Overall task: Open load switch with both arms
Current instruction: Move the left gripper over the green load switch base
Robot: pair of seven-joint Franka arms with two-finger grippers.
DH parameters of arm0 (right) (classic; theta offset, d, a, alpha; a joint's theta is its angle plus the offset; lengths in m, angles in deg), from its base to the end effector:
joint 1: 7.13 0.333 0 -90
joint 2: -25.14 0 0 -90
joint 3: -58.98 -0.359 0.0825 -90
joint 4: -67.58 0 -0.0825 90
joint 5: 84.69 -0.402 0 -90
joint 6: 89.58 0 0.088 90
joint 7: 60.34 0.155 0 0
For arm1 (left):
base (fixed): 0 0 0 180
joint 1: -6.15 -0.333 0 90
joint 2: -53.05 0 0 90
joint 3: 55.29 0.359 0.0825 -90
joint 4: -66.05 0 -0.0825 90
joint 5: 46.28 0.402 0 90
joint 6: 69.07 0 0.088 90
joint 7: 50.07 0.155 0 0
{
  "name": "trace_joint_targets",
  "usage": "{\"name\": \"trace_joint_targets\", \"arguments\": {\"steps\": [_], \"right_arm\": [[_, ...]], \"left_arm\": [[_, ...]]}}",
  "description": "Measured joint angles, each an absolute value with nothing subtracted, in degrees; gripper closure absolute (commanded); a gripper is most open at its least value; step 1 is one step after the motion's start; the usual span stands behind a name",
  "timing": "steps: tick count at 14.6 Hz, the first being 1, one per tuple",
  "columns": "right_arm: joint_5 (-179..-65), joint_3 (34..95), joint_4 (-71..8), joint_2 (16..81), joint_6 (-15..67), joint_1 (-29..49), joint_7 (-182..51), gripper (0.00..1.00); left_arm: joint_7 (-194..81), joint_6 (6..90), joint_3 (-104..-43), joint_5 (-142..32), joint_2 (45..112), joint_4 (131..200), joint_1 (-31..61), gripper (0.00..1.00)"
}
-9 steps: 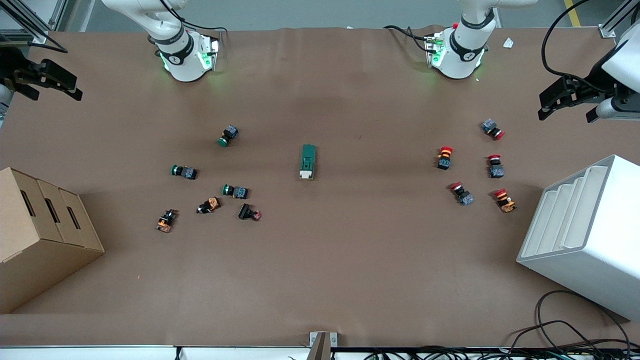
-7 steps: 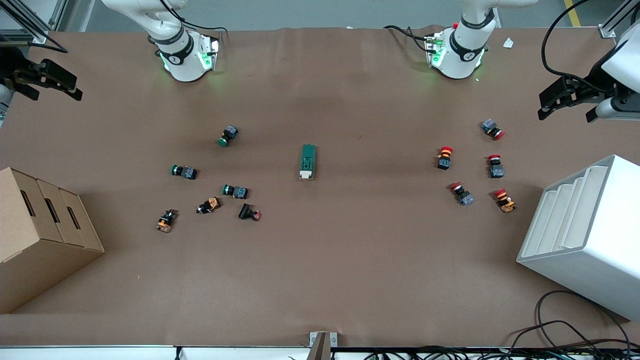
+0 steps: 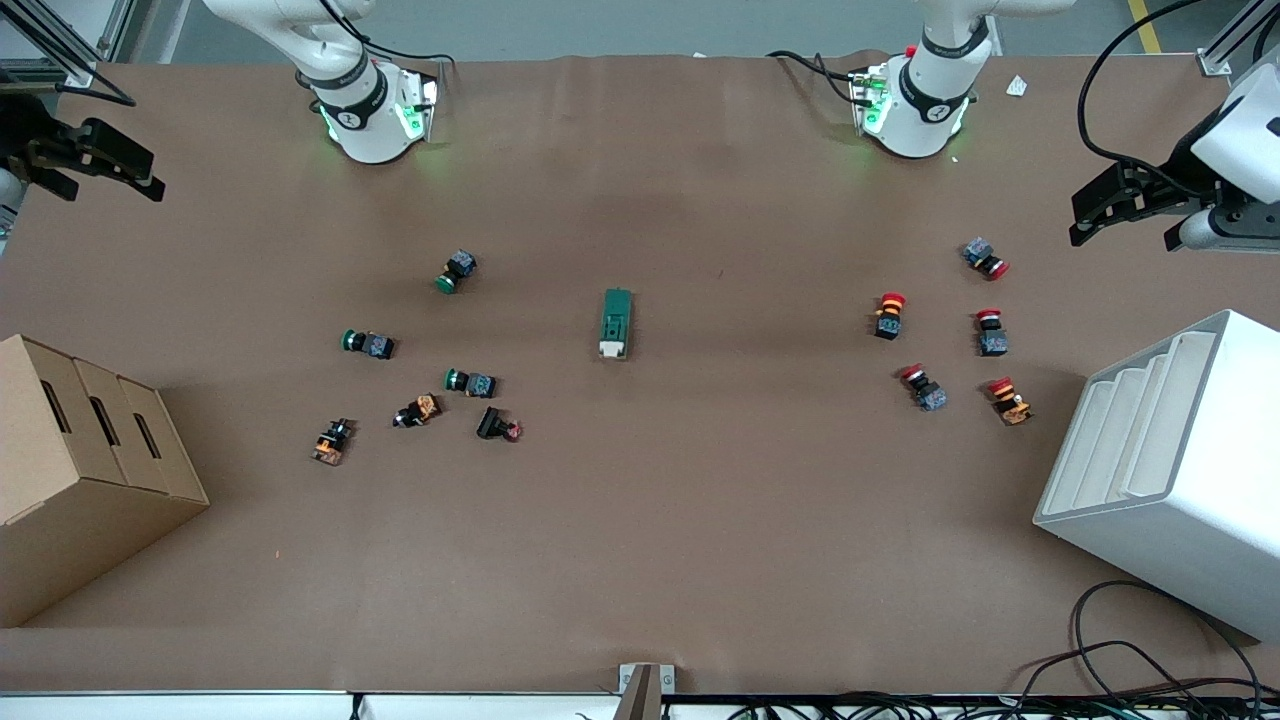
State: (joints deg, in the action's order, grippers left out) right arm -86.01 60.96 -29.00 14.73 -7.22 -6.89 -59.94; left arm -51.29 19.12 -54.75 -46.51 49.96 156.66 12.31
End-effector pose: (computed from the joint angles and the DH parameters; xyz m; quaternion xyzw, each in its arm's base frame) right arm 0.4892 -0.0128 0.6497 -0.9992 0.0171 0.0331 0.0150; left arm 0.5482 -0.0544 0.6418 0.9992 -0.0385 0.0057 0.0026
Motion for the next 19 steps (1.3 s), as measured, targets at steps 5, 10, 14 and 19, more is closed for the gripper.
{"name": "trace_joint_targets", "arguments": {"steps": [5,10,14,19], "right_arm": [[-86.01,60.97,-28.85,14.86,-7.2,-6.94,-59.88,0.0],[-86.02,61.03,-27.94,21.23,-6.52,-7.47,-59.91,0.0],[-86.01,61.06,-24.39,28.1,-5.57,-7.74,-59.92,0.0],[-86.21,60.27,-23.55,30.17,-5.0,-6.09,-48.61,0.0]], "left_arm": [[-53.24,25.79,-59.57,-46.51,51.99,158.21,14.04,0.0],[-64.03,33.21,-68.72,-46.48,55.67,162.37,14.68,0.0],[-78.44,38.03,-76.07,-42.8,61.44,162.95,17.04,0.0],[-97.01,43.39,-76.91,-33.91,70.02,163.1,28.91,0.0]]}}
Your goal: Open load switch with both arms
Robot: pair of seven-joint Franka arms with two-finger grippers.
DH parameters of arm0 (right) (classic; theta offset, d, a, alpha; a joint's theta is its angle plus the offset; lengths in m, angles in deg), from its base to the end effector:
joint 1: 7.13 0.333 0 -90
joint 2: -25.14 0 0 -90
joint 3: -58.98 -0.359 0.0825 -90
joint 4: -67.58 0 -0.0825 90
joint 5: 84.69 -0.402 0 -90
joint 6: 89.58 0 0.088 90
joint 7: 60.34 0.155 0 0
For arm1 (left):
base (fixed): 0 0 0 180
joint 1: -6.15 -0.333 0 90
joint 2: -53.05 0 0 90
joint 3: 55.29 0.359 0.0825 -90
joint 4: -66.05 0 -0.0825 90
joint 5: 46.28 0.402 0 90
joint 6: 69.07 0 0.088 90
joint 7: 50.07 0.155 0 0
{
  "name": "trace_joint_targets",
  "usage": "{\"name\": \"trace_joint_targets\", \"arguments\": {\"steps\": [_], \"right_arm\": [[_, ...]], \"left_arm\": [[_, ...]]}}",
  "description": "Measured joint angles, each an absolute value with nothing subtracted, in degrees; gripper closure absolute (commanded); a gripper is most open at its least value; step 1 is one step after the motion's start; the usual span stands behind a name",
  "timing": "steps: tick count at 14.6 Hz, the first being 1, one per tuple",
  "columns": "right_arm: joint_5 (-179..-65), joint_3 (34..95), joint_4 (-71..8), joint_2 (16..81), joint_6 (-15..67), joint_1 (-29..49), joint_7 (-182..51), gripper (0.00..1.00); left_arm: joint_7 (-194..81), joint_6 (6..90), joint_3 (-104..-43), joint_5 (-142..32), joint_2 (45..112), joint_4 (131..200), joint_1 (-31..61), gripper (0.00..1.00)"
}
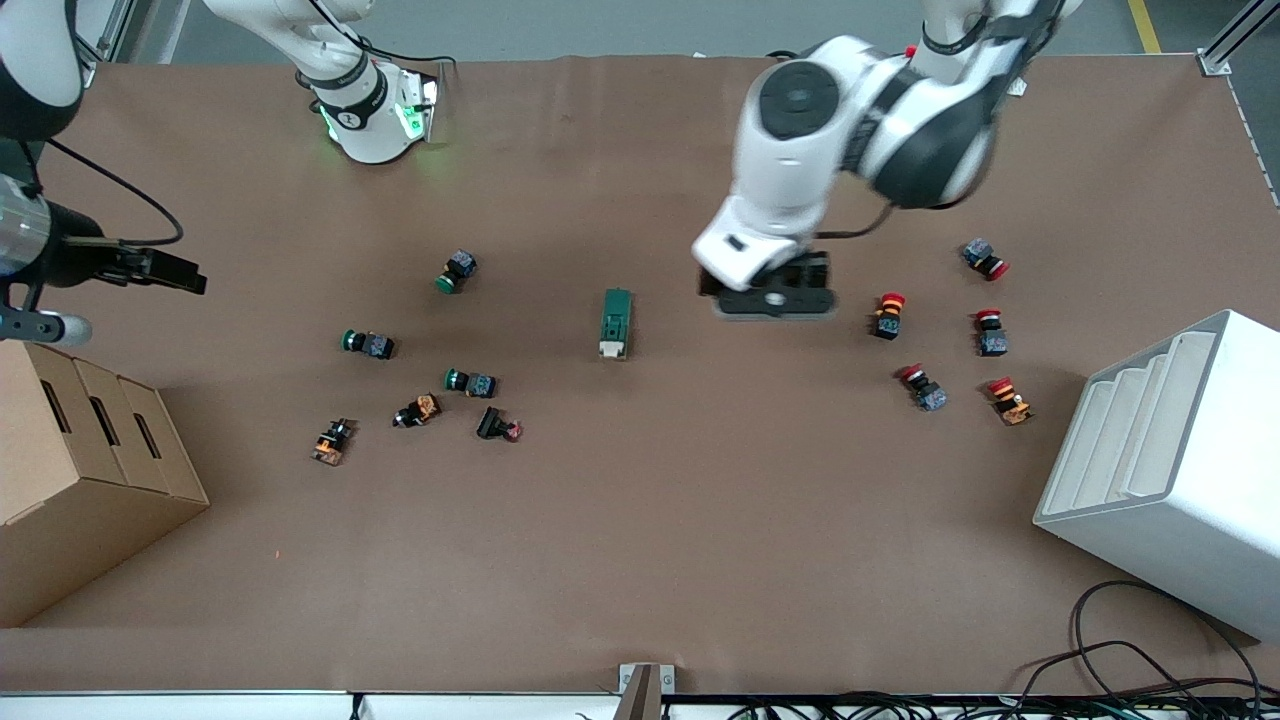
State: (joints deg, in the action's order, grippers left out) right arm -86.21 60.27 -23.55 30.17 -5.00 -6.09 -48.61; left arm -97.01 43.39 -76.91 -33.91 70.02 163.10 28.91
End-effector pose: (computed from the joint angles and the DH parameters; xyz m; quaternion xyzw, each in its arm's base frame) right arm 0.5773 0.0023 0.5528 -0.9894 0.1040 0.1016 0.0021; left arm 0.5068 -0.4358 0.4192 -0.9989 0.0119 -0.0314 0.0333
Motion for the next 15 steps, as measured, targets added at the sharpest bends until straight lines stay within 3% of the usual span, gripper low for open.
{"name": "trace_joint_targets", "arguments": {"steps": [6,15], "right_arm": [[-89.09,59.52,-23.63,35.76,2.43,7.11,-10.85,0.0],[-91.42,59.39,-23.1,51.95,21.82,21.26,28.71,0.0]], "left_arm": [[-117.09,48.86,-76.97,-24.18,77.41,163.22,40.75,0.0],[-150.19,53.78,-77.07,-2.11,89.2,164.05,51.94,0.0]]}}
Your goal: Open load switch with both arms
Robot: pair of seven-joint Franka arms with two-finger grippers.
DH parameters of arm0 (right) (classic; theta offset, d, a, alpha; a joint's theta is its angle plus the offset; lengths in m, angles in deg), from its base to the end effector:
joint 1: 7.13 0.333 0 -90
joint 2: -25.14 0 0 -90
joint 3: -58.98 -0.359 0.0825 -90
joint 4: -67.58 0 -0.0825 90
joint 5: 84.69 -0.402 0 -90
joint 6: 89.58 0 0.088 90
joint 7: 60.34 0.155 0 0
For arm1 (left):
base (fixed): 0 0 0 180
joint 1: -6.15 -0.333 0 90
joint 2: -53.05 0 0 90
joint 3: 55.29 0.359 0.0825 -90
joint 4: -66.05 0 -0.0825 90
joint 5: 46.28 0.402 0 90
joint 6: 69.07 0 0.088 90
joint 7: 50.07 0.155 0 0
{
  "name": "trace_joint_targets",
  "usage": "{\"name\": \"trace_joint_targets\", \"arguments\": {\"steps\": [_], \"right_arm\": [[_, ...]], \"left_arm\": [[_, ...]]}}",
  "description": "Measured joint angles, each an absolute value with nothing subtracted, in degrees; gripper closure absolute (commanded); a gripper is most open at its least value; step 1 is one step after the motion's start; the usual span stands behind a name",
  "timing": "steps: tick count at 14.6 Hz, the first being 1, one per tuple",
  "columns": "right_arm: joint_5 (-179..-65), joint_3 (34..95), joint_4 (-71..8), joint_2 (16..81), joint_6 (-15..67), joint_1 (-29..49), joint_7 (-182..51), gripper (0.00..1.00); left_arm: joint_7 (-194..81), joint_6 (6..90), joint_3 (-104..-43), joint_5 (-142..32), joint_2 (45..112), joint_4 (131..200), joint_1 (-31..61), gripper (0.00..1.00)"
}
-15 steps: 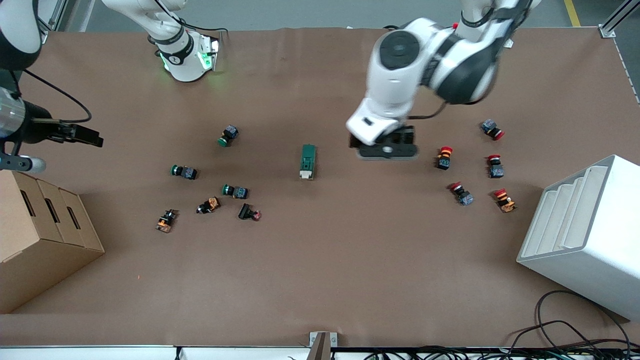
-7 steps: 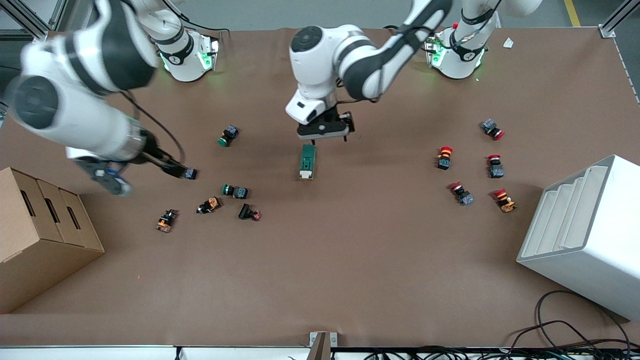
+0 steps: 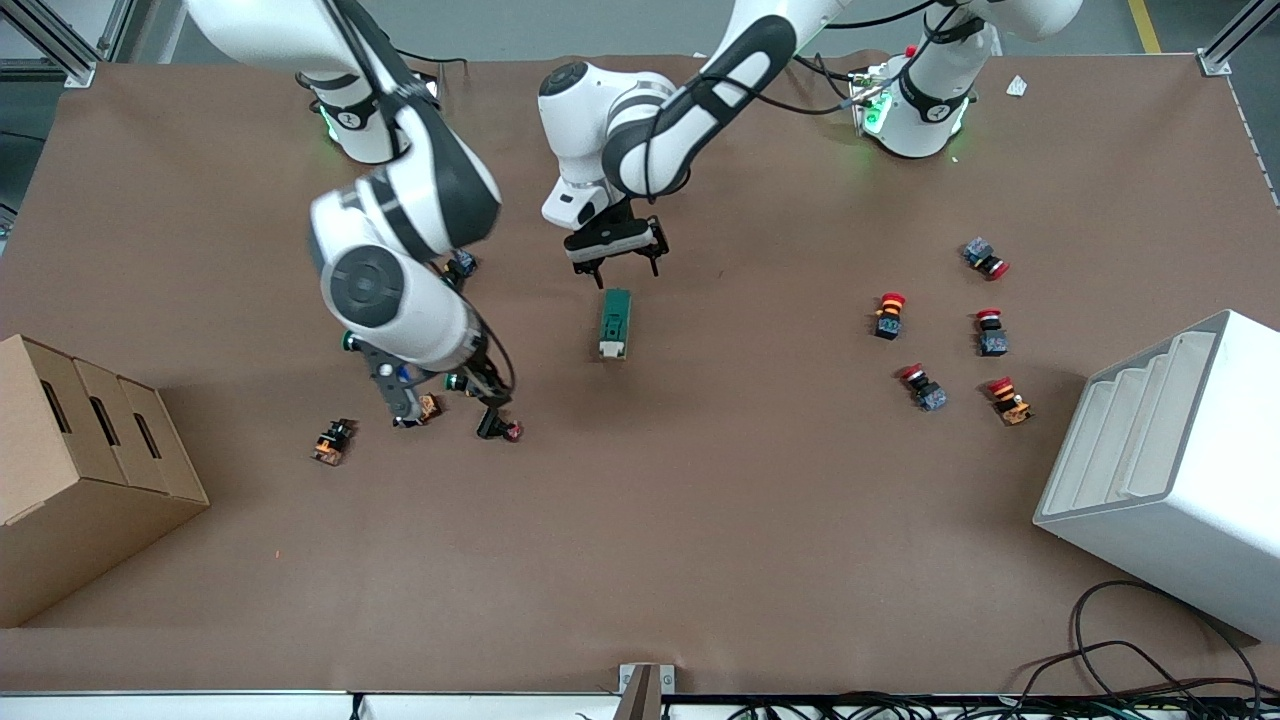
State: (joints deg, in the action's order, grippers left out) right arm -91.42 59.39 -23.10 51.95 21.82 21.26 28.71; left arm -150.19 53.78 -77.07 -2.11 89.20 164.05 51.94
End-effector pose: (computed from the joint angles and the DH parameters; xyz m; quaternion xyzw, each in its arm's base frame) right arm 0.6132 0.3413 0.3410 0.8465 -0.5272 -0.0719 0.0181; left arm 0.3399 -0.6136 0.2153 -0.9768 -0.0734 -0.1859 0.0764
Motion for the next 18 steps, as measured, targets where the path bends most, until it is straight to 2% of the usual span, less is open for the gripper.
{"name": "trace_joint_targets", "arguments": {"steps": [3,9,18], "right_arm": [[-92.85,59.39,-21.34,57.06,24.41,24.01,36.26,0.0],[-99.93,59.4,-16.89,65.46,24.82,26.41,42.11,0.0],[-103.82,59.36,-16.22,69.7,24.8,30.6,46.85,0.0]], "left_arm": [[-161.53,56.97,-77.08,7.41,90.42,165.9,53.48,0.0],[-177.47,57.43,-77.11,28.84,94.99,167.09,55.43,0.01],[-185.49,57.43,-76.45,48.68,97.11,170.92,54.97,0.02]]}}
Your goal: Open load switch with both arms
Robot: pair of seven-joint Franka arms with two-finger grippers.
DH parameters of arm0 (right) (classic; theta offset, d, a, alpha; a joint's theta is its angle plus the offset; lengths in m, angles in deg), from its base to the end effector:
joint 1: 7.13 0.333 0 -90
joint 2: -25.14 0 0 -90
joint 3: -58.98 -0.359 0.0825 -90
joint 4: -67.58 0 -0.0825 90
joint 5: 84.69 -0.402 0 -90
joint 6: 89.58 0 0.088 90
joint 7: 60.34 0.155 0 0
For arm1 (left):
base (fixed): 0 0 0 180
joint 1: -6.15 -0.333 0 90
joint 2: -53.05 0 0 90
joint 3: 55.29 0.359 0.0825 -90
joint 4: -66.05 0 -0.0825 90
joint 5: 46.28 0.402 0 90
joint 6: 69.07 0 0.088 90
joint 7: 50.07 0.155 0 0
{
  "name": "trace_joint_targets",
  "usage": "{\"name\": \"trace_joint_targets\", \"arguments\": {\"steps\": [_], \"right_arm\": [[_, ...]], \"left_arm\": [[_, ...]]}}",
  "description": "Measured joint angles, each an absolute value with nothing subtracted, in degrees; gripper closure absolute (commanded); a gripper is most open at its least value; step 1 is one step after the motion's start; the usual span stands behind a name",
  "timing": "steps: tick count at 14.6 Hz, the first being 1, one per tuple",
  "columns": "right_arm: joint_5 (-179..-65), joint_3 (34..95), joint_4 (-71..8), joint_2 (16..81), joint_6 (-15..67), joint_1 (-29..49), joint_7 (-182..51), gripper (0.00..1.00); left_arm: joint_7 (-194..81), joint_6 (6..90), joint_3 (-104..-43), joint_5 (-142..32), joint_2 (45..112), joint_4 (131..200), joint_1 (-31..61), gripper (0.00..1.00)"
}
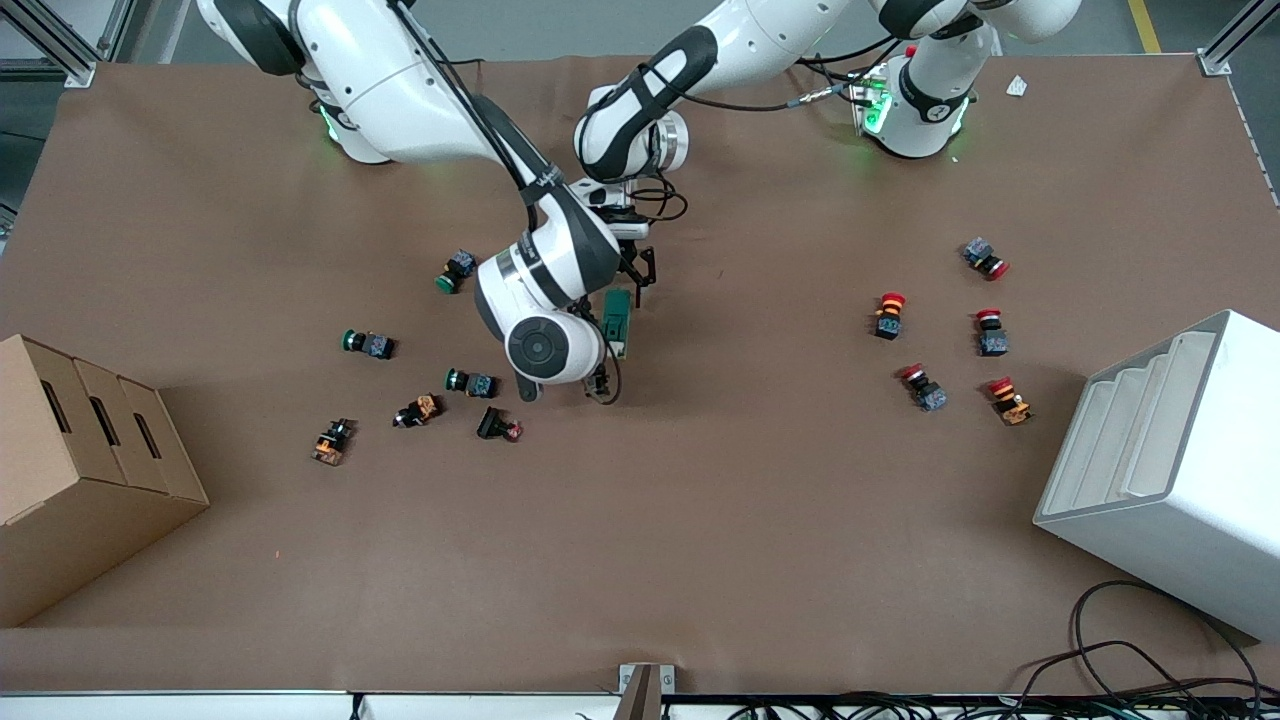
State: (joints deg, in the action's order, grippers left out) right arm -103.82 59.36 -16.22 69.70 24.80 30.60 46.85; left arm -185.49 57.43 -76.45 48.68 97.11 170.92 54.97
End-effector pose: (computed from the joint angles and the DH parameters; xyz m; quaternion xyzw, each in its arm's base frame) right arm 0.5579 0.4699 0.1788 0.7537 -0.6309 -0.1694 0.0718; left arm 0.3105 -0.6101 0.1080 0.9071 -0.0249 0.4197 0.0214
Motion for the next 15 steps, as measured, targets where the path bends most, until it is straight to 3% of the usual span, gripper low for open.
{"name": "trace_joint_targets", "arguments": {"steps": [6,15], "right_arm": [[-103.96,59.37,-15.87,69.77,24.02,31.41,48.41,0.0],[-105.47,59.58,-13.08,69.77,15.42,32.28,48.87,0.0]], "left_arm": [[-188.22,57.43,-76.3,50.2,97.12,171.97,54.94,0.02],[-189.87,56.79,-76.34,52.13,97.84,173.18,55.48,0.01]]}}
